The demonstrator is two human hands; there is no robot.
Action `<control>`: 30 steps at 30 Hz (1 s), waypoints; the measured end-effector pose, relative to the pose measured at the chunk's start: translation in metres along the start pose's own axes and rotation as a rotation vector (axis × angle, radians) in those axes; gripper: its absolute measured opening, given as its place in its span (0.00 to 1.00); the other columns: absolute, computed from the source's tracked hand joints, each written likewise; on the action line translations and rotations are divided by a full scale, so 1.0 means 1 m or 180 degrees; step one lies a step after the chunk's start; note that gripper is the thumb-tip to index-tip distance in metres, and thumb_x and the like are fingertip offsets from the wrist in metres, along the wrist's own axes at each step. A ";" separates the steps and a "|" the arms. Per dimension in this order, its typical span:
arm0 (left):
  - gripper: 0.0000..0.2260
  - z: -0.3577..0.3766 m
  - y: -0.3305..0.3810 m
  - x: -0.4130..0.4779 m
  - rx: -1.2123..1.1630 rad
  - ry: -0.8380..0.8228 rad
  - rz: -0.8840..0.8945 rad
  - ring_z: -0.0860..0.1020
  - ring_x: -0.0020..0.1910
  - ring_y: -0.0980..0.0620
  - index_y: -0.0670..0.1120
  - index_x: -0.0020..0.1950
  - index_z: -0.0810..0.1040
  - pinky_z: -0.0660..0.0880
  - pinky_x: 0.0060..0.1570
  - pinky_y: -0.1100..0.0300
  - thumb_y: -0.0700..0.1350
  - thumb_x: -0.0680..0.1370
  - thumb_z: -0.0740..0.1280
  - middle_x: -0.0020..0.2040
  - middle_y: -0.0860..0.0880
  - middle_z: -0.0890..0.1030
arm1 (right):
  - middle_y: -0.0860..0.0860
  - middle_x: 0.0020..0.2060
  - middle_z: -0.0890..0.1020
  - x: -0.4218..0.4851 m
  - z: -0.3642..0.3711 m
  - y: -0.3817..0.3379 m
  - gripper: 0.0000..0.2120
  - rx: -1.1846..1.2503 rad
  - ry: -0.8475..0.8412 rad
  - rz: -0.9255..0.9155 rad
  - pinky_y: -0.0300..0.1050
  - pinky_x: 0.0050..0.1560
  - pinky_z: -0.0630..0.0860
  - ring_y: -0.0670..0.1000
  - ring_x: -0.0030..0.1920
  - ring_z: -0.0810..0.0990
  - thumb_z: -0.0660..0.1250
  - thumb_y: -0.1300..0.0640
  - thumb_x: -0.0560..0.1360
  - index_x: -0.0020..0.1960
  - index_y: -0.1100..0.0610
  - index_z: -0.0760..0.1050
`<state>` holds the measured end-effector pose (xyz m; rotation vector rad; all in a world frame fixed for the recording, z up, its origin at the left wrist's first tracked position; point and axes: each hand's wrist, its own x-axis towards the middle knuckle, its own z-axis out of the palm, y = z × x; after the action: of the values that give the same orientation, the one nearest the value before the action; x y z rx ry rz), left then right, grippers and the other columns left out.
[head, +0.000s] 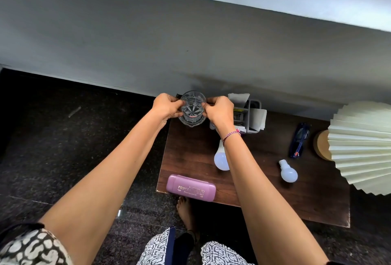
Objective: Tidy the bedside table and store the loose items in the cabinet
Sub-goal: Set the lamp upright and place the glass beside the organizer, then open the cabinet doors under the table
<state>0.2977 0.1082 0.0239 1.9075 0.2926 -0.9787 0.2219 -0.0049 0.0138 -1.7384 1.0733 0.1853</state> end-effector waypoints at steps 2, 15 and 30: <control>0.17 0.001 -0.001 -0.001 -0.0047 0.0040 -0.0006 0.78 0.49 0.46 0.31 0.62 0.73 0.78 0.41 0.63 0.38 0.76 0.67 0.59 0.35 0.78 | 0.62 0.49 0.84 -0.001 0.000 0.000 0.13 0.0042 0.0009 0.0034 0.54 0.57 0.78 0.60 0.52 0.82 0.69 0.59 0.74 0.56 0.64 0.79; 0.09 -0.004 -0.015 -0.009 -0.0253 0.0386 -0.0141 0.80 0.43 0.47 0.41 0.48 0.77 0.77 0.42 0.60 0.45 0.76 0.61 0.46 0.43 0.81 | 0.58 0.44 0.83 -0.021 -0.003 0.014 0.15 0.0326 0.0231 -0.0126 0.51 0.51 0.75 0.57 0.48 0.80 0.66 0.55 0.75 0.57 0.63 0.78; 0.16 0.017 -0.053 -0.076 -0.0714 0.0436 -0.0386 0.78 0.55 0.42 0.36 0.62 0.72 0.72 0.37 0.65 0.40 0.81 0.49 0.62 0.35 0.76 | 0.58 0.48 0.81 -0.079 -0.047 0.048 0.15 0.1316 -0.0207 -0.0120 0.38 0.50 0.80 0.46 0.38 0.80 0.62 0.64 0.77 0.62 0.65 0.73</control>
<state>0.2100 0.1370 0.0414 1.7690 0.5800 -0.8562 0.1238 -0.0014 0.0478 -1.3696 0.9530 -0.0058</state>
